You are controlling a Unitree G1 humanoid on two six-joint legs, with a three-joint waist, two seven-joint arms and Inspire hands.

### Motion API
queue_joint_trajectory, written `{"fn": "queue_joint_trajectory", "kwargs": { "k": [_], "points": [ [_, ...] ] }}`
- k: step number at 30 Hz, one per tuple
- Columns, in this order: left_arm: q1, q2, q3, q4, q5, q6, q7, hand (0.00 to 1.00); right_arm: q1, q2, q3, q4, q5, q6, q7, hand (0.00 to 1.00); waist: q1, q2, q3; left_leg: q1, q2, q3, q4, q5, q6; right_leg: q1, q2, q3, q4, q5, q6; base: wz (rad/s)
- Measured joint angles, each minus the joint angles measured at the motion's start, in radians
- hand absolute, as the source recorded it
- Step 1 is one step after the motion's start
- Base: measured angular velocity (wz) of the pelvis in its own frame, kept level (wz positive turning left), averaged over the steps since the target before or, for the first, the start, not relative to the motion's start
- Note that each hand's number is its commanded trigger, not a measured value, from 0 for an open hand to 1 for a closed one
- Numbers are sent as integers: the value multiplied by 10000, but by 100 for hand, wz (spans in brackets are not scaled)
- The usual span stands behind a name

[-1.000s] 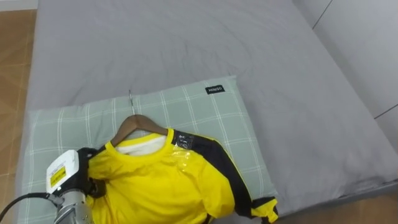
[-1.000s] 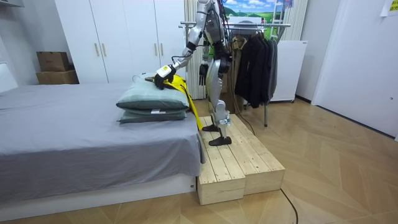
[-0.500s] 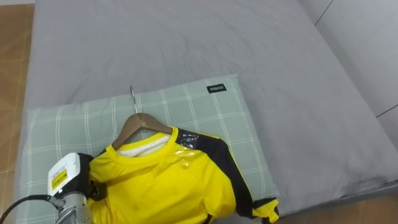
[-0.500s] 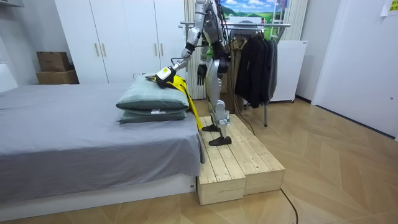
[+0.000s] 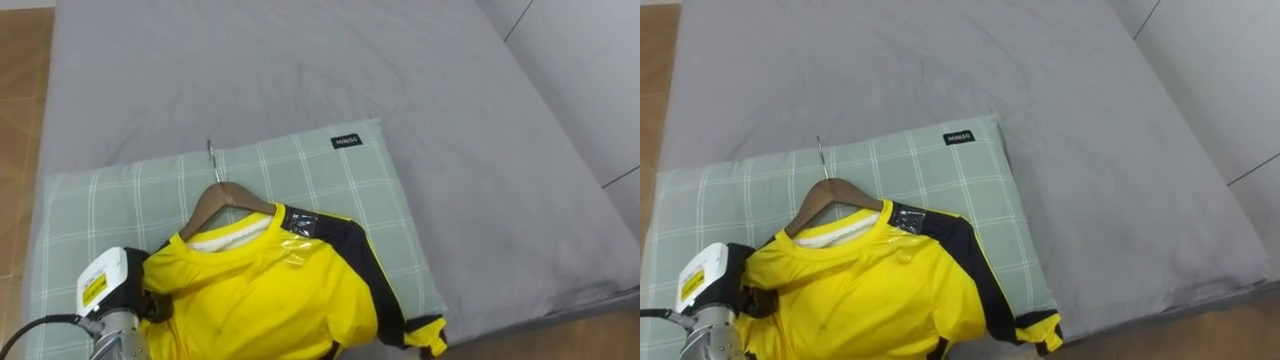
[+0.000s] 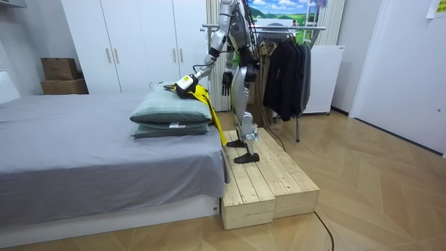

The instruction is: Hang clothes

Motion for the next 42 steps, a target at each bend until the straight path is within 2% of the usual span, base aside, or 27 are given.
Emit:
{"fn": "queue_joint_trajectory", "kwargs": {
  "k": [6, 12, 16, 19, 21, 26, 28, 31, 33, 35, 37, 42],
  "points": [
    [18, -46, -1, 1, 2, 8, 1, 100, 4, 136, 0, 23, 0, -1, 12, 0, 28, 12, 0, 57, -3, 5, -9, 1, 0, 50, 5, 6, -2, 0, 0, 0],
    [189, -219, -49, -5, -49, 3, 3, 100, 71, 127, 15, 23, 37, -40, 1, 0, 237, 97, 18, 469, -1, 42, -161, 1, 0, 365, 12, 33, 11, 4, -4, -1],
    [249, -234, -238, -15, -64, -11, 82, 100, 75, 116, 8, 40, 41, -261, 3, 0, 237, 241, 6, 572, -7, -3, -197, 1, 0, 487, 4, -52, -9, 7, -1, 2],
    [316, -293, -387, -18, -88, -12, 224, 100, 79, 99, 7, 50, 35, -262, 14, 0, 233, 410, 9, 745, -4, -17, -206, 1, 0, 672, 3, -99, -20, 6, -1, 1],
    [417, -364, -404, -78, -79, -12, 262, 100, 115, 66, 4, 69, 23, -262, 10, 0, 246, 551, -47, 846, -4, -17, -228, 1, 0, 778, 4, -118, -24, 6, 0, 0],
    [1240, -379, -400, -762, 117, -19, 267, 100, 686, -116, -53, -13, -12, -321, 25, 0, 256, 930, -281, 1362, -9, -33, -398, 2, -2, 1369, 16, -72, -289, -21, 40, 1],
    [1348, -369, -376, -982, 172, -23, 268, 100, 880, -225, -64, -6, -6, -332, 26, 0, 297, 984, -319, 1482, -27, -83, -397, 2, -2, 1586, 24, -95, -474, -47, 85, 8],
    [1463, -364, -315, -1193, 641, -36, 270, 100, 1205, -323, -215, 32, 46, -343, 165, 0, 354, 983, -332, 1901, -29, -186, -445, 2, -2, 2065, 43, -150, -576, -47, 102, 9],
    [1654, -356, -316, -1766, 928, -36, 283, 100, 1324, -361, -400, -17, 47, -368, 224, 0, 344, 1016, -351, 1989, -42, -252, -447, 1, -2, 2224, 32, -232, -684, -36, 115, 9],
    [2124, -354, -321, -3195, 1628, -66, 392, 100, 1503, -357, -550, -45, 97, -458, 234, 0, 436, 1024, -359, 2030, -53, -278, -449, 1, -2, 2284, 23, -263, -677, -38, 122, 9],
    [2277, -354, -311, -3851, 2260, -155, 575, 100, 1588, -357, -742, -46, 100, -459, 250, 0, 503, 1052, -379, 2070, -60, -296, -449, 1, -1, 2325, 21, -300, -678, -29, 129, 3],
    [2578, -342, -262, -4487, 3103, -207, 728, 100, 1891, -372, -1008, -34, 285, -476, 319, 0, 507, 1195, -464, 2612, -90, -404, -560, 0, 0, 2931, 10, -363, -861, -39, 155, 3]
  ]
}}
